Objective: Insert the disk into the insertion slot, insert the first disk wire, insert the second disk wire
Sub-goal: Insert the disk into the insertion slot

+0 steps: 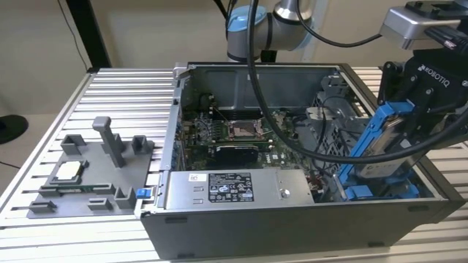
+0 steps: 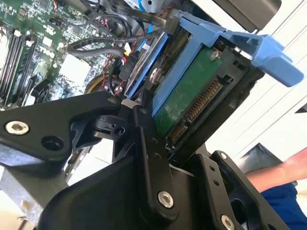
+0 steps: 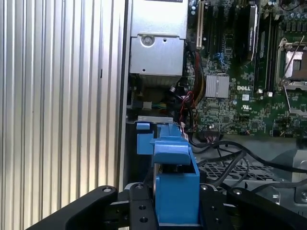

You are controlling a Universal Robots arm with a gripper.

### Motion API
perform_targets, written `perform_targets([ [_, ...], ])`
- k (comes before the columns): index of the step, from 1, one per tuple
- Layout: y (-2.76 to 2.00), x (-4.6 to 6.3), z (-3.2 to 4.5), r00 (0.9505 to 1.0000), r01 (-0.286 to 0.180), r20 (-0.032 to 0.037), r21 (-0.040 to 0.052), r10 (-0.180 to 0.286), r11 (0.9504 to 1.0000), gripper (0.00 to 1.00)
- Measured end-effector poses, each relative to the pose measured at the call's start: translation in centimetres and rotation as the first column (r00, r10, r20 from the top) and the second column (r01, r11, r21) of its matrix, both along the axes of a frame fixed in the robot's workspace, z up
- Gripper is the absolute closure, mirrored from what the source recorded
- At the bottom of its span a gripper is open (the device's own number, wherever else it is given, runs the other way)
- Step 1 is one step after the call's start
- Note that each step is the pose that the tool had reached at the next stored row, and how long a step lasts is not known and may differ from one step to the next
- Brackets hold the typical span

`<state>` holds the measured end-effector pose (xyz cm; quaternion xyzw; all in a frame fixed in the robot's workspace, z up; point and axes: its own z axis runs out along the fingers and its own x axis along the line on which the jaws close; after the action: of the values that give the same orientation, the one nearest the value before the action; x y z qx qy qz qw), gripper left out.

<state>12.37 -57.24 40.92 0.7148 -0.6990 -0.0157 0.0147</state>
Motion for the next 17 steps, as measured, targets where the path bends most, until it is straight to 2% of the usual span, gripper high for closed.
perform_targets([
  [3, -0.04, 0.01, -0.04, 1.0000, 0.000, -0.0099, 0.0000, 0.000, 1.0000, 1.00],
  [17, -0.32, 0.26, -0.20, 1.0000, -0.002, -0.0090, 0.0048, 0.002, 1.0000, 1.00],
])
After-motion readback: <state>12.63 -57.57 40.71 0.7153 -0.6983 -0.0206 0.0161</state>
